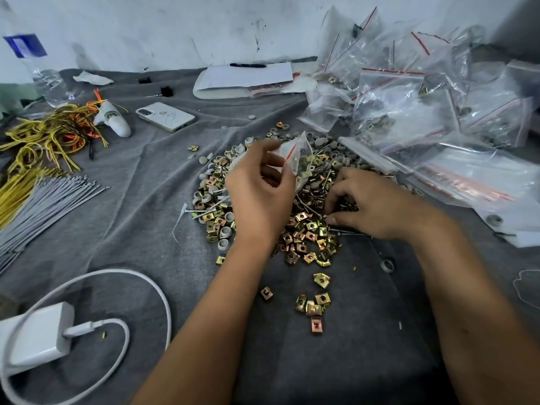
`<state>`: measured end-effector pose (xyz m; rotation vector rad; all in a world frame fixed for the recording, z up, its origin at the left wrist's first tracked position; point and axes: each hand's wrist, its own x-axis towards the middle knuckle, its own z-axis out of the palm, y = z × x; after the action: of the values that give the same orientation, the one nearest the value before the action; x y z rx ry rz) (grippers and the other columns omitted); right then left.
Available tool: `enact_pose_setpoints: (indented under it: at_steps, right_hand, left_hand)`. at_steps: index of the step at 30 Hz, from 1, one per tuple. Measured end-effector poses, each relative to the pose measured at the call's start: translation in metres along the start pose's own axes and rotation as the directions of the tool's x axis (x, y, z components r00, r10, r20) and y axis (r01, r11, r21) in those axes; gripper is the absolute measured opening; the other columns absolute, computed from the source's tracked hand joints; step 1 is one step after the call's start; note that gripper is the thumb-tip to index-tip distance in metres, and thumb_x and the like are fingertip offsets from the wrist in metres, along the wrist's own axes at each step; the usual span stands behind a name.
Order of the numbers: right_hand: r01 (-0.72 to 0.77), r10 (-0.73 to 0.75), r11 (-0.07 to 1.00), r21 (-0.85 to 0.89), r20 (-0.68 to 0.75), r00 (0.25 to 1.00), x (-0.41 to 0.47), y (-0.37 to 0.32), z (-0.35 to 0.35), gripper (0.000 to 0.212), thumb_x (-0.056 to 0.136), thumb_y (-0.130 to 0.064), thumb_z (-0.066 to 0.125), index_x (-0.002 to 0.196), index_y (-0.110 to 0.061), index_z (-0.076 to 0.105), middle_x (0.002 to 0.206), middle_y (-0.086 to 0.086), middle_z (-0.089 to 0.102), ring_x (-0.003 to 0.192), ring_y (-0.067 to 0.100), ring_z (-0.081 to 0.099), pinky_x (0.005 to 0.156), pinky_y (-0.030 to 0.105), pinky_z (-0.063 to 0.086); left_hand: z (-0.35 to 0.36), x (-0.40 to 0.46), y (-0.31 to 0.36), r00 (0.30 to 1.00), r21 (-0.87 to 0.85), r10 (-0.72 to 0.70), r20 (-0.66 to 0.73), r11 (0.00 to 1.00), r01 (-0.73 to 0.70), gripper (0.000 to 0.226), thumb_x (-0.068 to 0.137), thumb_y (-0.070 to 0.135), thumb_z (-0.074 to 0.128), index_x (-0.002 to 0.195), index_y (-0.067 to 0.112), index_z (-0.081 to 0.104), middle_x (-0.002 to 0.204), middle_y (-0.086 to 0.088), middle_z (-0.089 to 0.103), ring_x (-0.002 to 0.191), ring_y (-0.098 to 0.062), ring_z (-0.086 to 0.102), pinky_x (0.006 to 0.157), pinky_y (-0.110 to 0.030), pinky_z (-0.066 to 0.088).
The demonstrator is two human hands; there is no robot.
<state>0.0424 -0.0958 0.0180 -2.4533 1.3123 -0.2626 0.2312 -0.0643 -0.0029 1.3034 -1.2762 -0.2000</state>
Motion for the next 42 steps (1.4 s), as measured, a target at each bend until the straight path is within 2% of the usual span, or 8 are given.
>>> enact_pose_setpoints:
  at_steps: [3, 6, 12, 18, 29, 34, 38, 42]
  right_hand:
    - [0.021, -0.021, 1.000, 0.000, 0.011, 1.000, 0.000, 0.000, 0.001, 0.013, 0.086, -0.038, 0.079, 0.092, -0.034, 0.068, 0.104, -0.011, 0.052, 0.097, 0.009, 0.053, 0.087, 0.037, 0.048]
    - [0.052, -0.047, 0.996, 0.077, -0.062, 0.997, 0.002, 0.002, 0.006, 0.014, 0.090, -0.032, 0.076, 0.092, -0.033, 0.062, 0.099, -0.013, 0.055, 0.091, 0.006, 0.053, 0.079, 0.033, 0.044]
    - [0.196, 0.020, 0.887, 0.419, -0.458, 0.889, 0.005, -0.002, 0.007, 0.012, 0.087, -0.013, 0.080, 0.093, -0.021, 0.073, 0.086, -0.012, 0.072, 0.082, 0.003, 0.068, 0.075, 0.015, 0.051]
    - [0.126, 0.148, 0.842, 0.524, -0.450, 0.881, 0.009, -0.002, 0.015, 0.009, 0.087, -0.013, 0.080, 0.090, -0.021, 0.077, 0.074, -0.010, 0.077, 0.073, 0.002, 0.074, 0.069, 0.016, 0.056]
    - [0.181, 0.230, 0.781, 0.598, -0.544, 0.807, 0.009, 0.000, 0.010, 0.011, 0.095, -0.020, 0.071, 0.086, -0.026, 0.071, 0.076, -0.008, 0.077, 0.053, 0.000, 0.062, 0.054, 0.017, 0.048]
    - [-0.064, 0.252, 0.947, 0.313, -0.606, 0.755, 0.006, 0.007, 0.010, 0.009, 0.088, -0.029, 0.081, 0.094, -0.022, 0.077, 0.079, -0.010, 0.072, 0.065, -0.002, 0.062, 0.062, 0.019, 0.045]
    - [0.052, 0.056, 0.980, 0.194, -0.515, 0.855, 0.002, 0.005, 0.004, 0.015, 0.080, -0.025, 0.087, 0.091, -0.023, 0.076, 0.087, -0.007, 0.065, 0.075, 0.002, 0.055, 0.065, 0.027, 0.045]
    - [0.145, -0.124, 0.984, 0.107, -0.179, 0.976, 0.000, -0.001, 0.003, 0.013, 0.077, -0.038, 0.087, 0.084, -0.031, 0.078, 0.090, -0.010, 0.062, 0.093, 0.013, 0.054, 0.089, 0.039, 0.045]
  left_hand:
    - [-0.004, 0.007, -0.002, 0.980, -0.192, -0.194, -0.042, 0.964, 0.182, 0.025, 0.088, 0.001, 0.074, 0.106, 0.017, 0.068, 0.087, 0.002, 0.073, 0.071, -0.004, 0.068, 0.063, -0.018, 0.056]
    - [-0.005, 0.008, -0.005, 0.973, -0.194, -0.229, -0.013, 0.955, 0.222, 0.020, 0.087, 0.001, 0.075, 0.100, 0.015, 0.070, 0.087, 0.002, 0.073, 0.069, -0.001, 0.066, 0.063, -0.017, 0.055]
    - [0.006, -0.001, -0.006, 0.990, -0.007, 0.057, 0.129, 0.998, -0.056, 0.013, 0.087, 0.006, 0.078, 0.095, 0.012, 0.071, 0.080, 0.003, 0.070, 0.066, -0.011, 0.066, 0.059, -0.021, 0.055]
    - [0.012, -0.006, -0.007, 0.958, 0.090, 0.197, 0.210, 0.971, -0.220, 0.014, 0.082, 0.005, 0.079, 0.094, 0.009, 0.073, 0.081, 0.002, 0.070, 0.066, -0.009, 0.064, 0.060, -0.025, 0.054]
    - [0.011, -0.005, -0.005, 0.992, 0.052, 0.102, 0.079, 0.993, -0.106, 0.010, 0.084, 0.006, 0.077, 0.092, 0.011, 0.072, 0.078, 0.005, 0.067, 0.065, -0.007, 0.062, 0.059, -0.013, 0.047]
    - [0.004, -0.001, -0.003, 0.998, -0.035, -0.019, -0.053, 0.999, 0.017, 0.012, 0.086, 0.004, 0.073, 0.093, 0.014, 0.072, 0.080, 0.006, 0.068, 0.069, -0.007, 0.064, 0.062, -0.015, 0.050]
    - [0.002, 0.001, -0.002, 0.992, -0.070, -0.095, -0.087, 0.994, 0.089, 0.013, 0.086, 0.001, 0.072, 0.093, 0.012, 0.071, 0.079, 0.005, 0.069, 0.069, -0.007, 0.064, 0.063, -0.015, 0.051]
    - [0.002, 0.001, -0.003, 0.992, -0.058, -0.092, -0.081, 0.994, 0.088, 0.011, 0.086, 0.002, 0.073, 0.094, 0.010, 0.072, 0.080, 0.004, 0.069, 0.071, -0.008, 0.065, 0.062, -0.014, 0.051]
